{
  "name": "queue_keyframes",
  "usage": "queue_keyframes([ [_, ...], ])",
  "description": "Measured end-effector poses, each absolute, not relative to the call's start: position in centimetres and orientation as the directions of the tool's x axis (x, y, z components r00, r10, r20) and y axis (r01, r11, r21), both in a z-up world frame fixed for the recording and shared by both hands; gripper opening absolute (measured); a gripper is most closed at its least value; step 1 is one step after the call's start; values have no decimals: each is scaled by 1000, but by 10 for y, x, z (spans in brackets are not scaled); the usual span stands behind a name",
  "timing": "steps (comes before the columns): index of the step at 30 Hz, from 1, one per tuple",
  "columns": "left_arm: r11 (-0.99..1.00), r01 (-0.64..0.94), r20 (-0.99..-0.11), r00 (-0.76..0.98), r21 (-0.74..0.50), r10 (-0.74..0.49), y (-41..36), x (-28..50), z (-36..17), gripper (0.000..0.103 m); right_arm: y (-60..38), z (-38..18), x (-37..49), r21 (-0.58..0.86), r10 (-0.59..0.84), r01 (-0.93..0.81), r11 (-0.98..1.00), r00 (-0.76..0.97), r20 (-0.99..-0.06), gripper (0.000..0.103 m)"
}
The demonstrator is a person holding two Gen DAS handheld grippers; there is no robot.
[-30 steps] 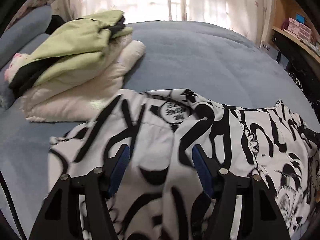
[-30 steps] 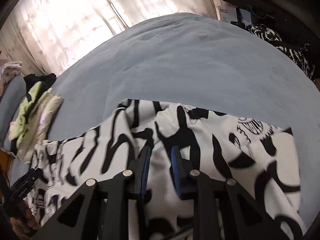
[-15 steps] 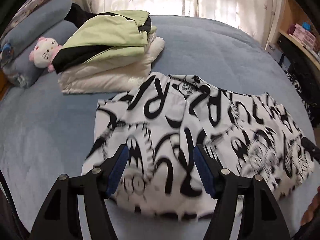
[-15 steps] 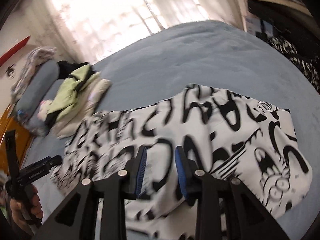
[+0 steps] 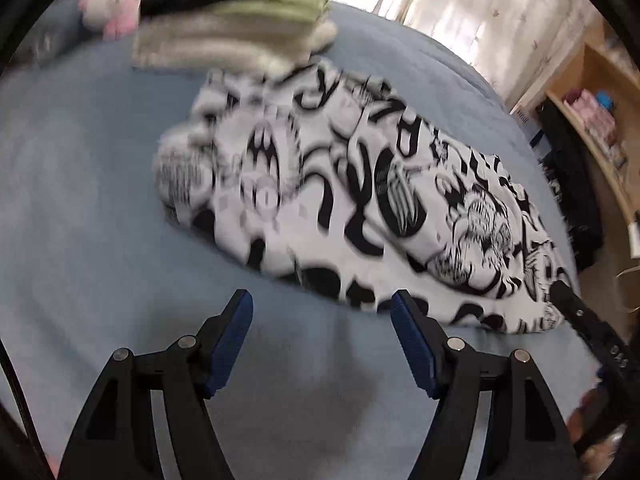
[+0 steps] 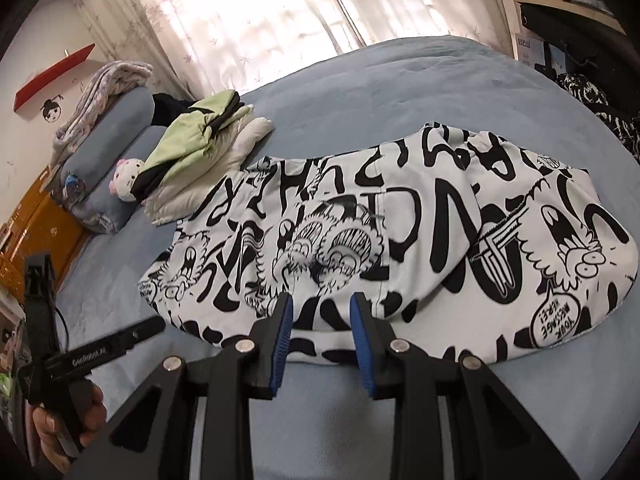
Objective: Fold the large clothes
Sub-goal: 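Grasp one end of the folded jacket with both grippers and lift it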
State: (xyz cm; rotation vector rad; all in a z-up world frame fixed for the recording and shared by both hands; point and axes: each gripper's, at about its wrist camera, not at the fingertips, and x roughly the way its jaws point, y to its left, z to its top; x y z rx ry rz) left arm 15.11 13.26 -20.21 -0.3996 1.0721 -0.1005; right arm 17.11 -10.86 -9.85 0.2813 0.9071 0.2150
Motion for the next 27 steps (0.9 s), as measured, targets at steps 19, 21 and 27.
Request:
queue_keyframes([
  [19,818,-204,-728,602,-537,-328,163,202,-263,72,-85,-123,184,350,349,-111,930,565,-748,29],
  [21,803,-207,-715,611,-558,-339,167,216,-265,76,-85,-124,187,353,352,-113,929,565,-746,29],
  [27,777,-237,-689,652,-583,-317,172,253,-265,77,-81,-127,201,335,344,-125,934,568,-748,29],
])
